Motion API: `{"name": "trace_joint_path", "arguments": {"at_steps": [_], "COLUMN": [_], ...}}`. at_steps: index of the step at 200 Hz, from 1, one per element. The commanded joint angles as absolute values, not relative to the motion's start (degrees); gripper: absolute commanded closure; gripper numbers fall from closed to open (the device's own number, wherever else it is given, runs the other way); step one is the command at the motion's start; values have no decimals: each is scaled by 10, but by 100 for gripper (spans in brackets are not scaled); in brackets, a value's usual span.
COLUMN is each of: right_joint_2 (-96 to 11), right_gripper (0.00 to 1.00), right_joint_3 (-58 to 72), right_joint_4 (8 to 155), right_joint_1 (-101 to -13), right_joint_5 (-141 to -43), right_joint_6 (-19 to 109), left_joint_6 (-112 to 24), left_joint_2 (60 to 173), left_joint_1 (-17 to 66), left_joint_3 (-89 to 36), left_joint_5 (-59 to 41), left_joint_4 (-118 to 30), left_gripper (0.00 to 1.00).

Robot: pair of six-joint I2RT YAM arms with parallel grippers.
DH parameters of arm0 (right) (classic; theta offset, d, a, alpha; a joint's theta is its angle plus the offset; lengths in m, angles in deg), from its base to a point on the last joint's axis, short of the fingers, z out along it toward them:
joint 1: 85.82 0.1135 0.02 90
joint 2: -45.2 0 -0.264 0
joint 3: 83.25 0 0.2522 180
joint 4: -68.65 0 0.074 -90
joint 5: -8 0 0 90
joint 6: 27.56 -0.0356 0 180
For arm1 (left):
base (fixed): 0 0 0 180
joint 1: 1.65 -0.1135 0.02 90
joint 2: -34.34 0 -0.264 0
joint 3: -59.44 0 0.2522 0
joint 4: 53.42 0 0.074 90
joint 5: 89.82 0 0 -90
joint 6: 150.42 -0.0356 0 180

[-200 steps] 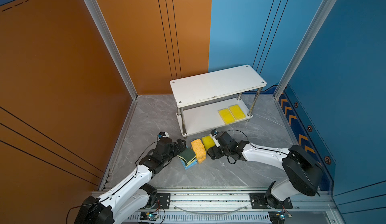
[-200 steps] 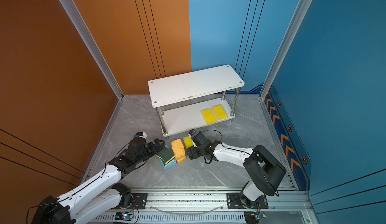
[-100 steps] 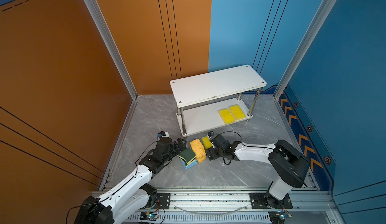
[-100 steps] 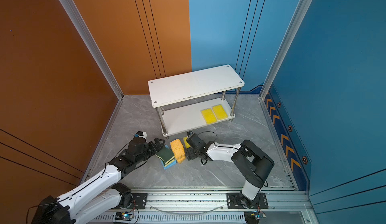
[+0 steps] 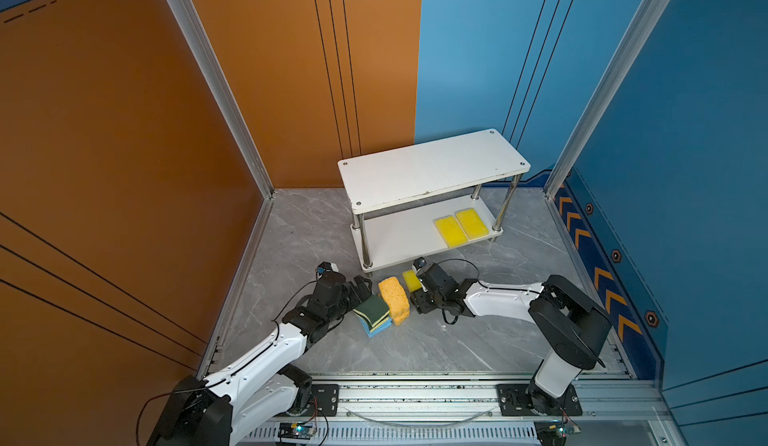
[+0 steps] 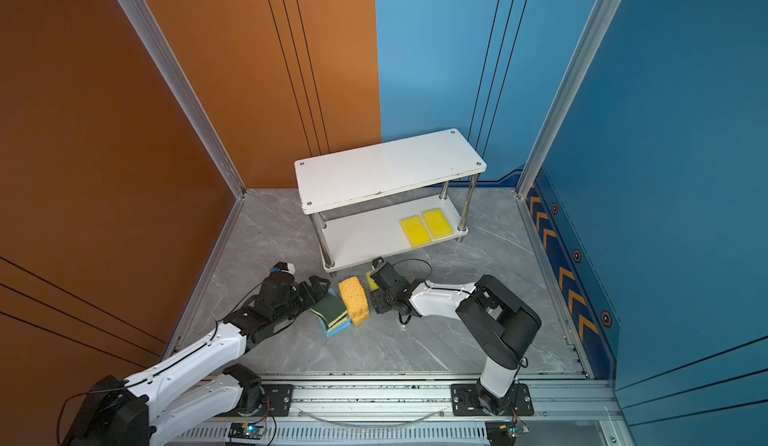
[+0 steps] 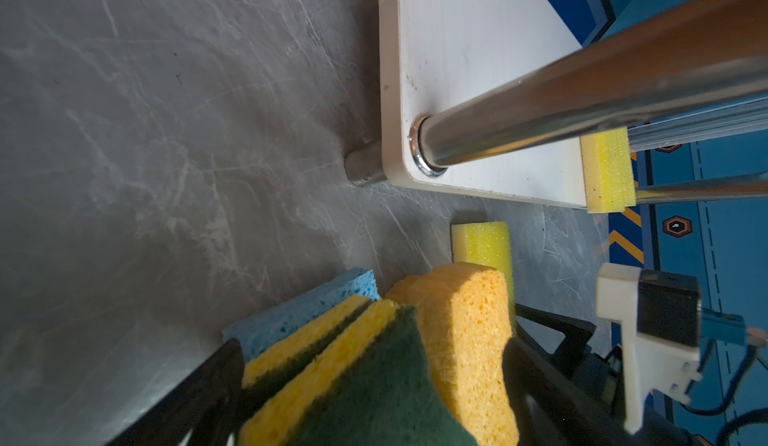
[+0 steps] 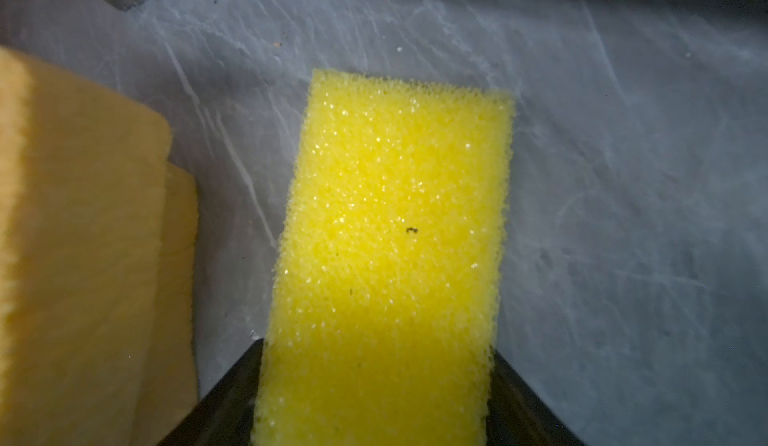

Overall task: Place and organize the cleaning sponges onto the shelf
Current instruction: 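Lower the right gripper onto the last yellow foam sponge and close it, then lift the yellow sponge with the right gripper and carry it under the shelf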

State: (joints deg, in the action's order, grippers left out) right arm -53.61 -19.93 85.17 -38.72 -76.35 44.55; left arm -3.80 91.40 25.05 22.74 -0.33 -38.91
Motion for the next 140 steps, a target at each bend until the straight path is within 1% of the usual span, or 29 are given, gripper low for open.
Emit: {"name": "trace_joint_path", "arguments": {"at_steps": [1, 66, 140], "right_joint_2": [-517, -431, -357], "right_gripper": [29, 30, 30], "right_joint_3": [-202, -222, -231], "right_joint_4": [850, 889, 963], "right_joint_1": [-405, -452, -549], "right_joint_5": [-780, -827, -815], "right_joint_6": [449, 467, 522], "left_joint_6": [-40, -42, -43], "left_joint_2": [923, 919, 923], "left_joint_1": [257, 258, 259], "left_joint_3": [210, 201, 196], "left_joint_5": [-8, -7, -5], "left_joint_4": [-392, -390, -388], "left_gripper": [2, 2, 2]}}
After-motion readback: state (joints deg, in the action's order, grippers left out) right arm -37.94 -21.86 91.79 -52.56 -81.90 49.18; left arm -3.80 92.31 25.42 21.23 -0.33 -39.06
